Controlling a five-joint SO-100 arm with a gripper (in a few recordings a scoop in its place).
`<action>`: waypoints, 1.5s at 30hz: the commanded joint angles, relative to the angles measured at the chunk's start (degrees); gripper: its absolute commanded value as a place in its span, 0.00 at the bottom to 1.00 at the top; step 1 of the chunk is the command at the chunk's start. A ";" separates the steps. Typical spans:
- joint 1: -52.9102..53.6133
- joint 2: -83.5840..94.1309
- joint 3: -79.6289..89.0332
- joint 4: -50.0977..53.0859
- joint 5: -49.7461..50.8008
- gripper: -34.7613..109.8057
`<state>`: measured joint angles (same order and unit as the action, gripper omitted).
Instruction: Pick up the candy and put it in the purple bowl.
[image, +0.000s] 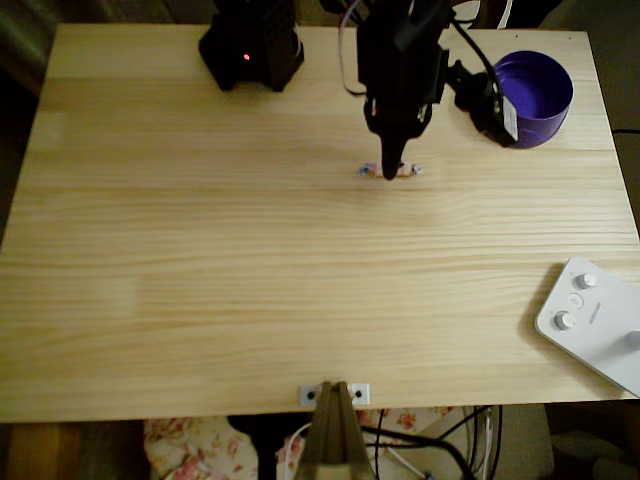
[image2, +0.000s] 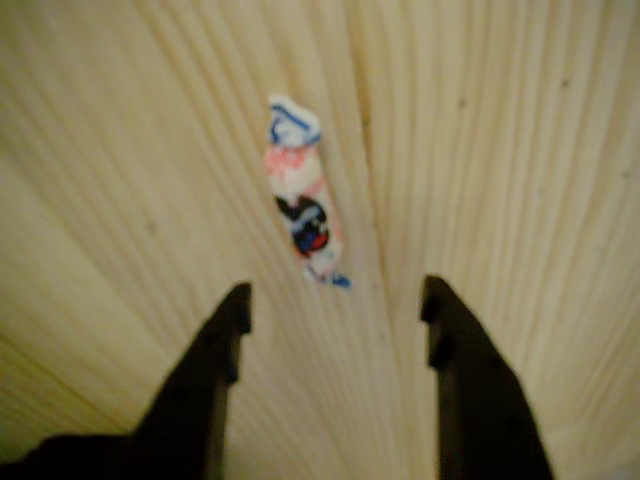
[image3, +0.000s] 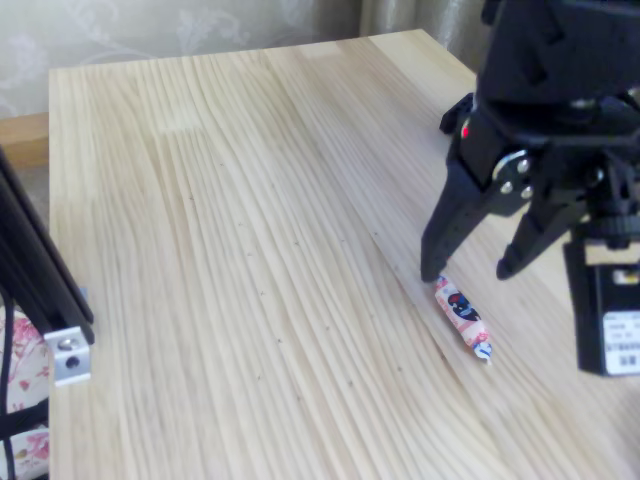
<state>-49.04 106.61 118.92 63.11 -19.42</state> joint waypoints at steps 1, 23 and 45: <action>-0.97 0.09 -3.96 -1.67 -0.26 0.42; 1.85 -4.31 3.52 -8.88 0.97 0.42; 2.20 -3.43 8.00 -12.22 6.33 0.25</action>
<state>-46.41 99.84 125.86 50.19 -13.71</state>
